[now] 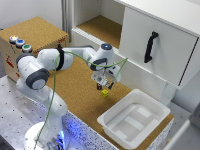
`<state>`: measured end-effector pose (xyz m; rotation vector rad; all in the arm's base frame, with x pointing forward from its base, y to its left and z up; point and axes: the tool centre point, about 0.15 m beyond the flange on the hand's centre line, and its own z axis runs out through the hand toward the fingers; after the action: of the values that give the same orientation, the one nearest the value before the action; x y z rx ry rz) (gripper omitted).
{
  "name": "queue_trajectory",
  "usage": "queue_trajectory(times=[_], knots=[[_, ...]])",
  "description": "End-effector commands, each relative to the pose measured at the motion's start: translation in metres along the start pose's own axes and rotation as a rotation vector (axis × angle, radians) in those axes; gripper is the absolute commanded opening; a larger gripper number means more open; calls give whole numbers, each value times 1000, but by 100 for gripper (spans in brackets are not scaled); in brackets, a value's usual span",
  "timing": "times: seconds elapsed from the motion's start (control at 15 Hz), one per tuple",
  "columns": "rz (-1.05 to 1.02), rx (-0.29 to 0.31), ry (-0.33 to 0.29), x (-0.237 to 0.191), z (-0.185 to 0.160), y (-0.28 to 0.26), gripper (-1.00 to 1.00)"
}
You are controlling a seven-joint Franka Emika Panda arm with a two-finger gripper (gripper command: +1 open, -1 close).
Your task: Slide the door all the way to the left
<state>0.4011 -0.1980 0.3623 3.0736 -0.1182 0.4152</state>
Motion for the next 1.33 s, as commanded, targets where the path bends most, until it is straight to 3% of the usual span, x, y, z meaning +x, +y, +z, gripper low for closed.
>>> queue_trajectory(times=[0.0, 0.2, 0.53, 1.0, 1.27], knots=[[-18, -11, -18, 61, -47, 79, 100], [-49, -42, 35, 92, -85, 95, 100], [-92, -35, 98, 136, -141, 104, 100], [-79, 104, 181, 175, -190, 109, 100], [-92, 142, 168, 192, -190, 114, 100]])
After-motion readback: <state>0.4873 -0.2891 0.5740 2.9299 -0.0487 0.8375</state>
